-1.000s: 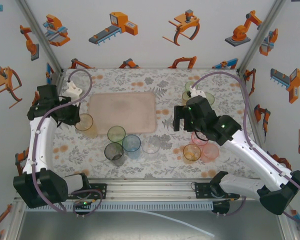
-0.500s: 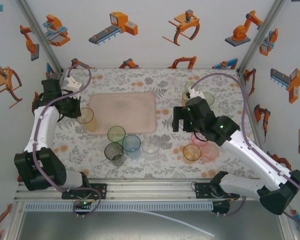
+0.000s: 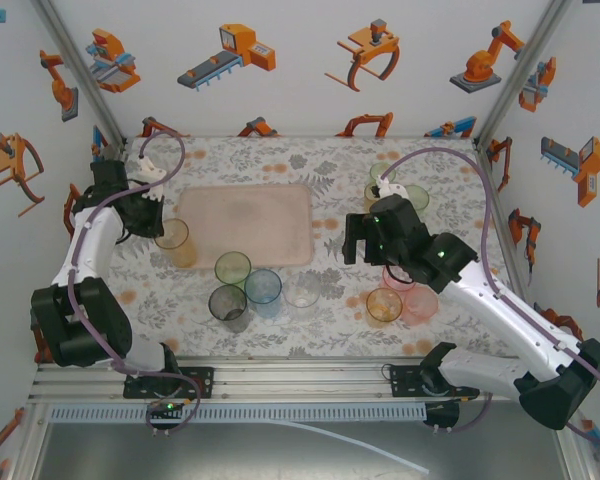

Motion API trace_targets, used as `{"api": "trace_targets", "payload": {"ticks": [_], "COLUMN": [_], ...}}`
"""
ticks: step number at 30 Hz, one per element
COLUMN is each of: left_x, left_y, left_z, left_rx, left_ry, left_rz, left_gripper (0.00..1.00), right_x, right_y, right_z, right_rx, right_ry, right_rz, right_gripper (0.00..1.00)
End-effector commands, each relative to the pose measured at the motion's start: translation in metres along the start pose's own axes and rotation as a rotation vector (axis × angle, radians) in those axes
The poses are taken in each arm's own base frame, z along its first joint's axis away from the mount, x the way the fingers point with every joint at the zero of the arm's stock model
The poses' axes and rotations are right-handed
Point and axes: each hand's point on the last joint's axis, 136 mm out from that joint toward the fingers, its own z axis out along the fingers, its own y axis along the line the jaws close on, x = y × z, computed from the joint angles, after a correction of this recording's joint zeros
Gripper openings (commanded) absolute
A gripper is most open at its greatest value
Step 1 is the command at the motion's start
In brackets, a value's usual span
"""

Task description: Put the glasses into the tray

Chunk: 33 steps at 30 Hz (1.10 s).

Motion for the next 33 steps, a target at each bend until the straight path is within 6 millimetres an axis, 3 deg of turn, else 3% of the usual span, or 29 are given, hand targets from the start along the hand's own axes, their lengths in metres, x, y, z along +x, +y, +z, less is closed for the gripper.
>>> {"api": "trace_targets", "payload": {"ticks": [1, 12, 18, 24, 33], "left_x": [0.002, 0.002, -0.003, -0.016, -0.033], "left_y": [0.001, -0.001, 0.000, 0.003, 0.009], "left_z": [0.003, 0.000, -0.007, -0.021, -0.049], "left_rx": [0.006, 0.016, 0.011, -0.010, -0.070], "left_ry": [0.001, 0.007, -0.001, -0.030, -0.069], "left_rz": [0.004, 0.010, 0.015, 0.025, 0.017], "left_gripper": [0.07, 0.26, 0.30, 0.54, 0.72], "right_x": [-0.001, 0.002, 0.001, -0.007, -0.002], "right_y": [0.002, 0.000, 0.000, 0.000, -0.005], "right_z": [0.001, 0.000, 0.000, -0.007, -0.013], "right_rx": [-0.004, -0.003, -0.003, 0.003, 0.002], "right_ry": [-0.010, -0.013, -0.016, -0.027, -0.041], "right_rz": [0.010, 0.015, 0.015, 0.001, 0.023], "right_gripper": [0.85, 0.85, 0.85, 0.86, 0.86]}}
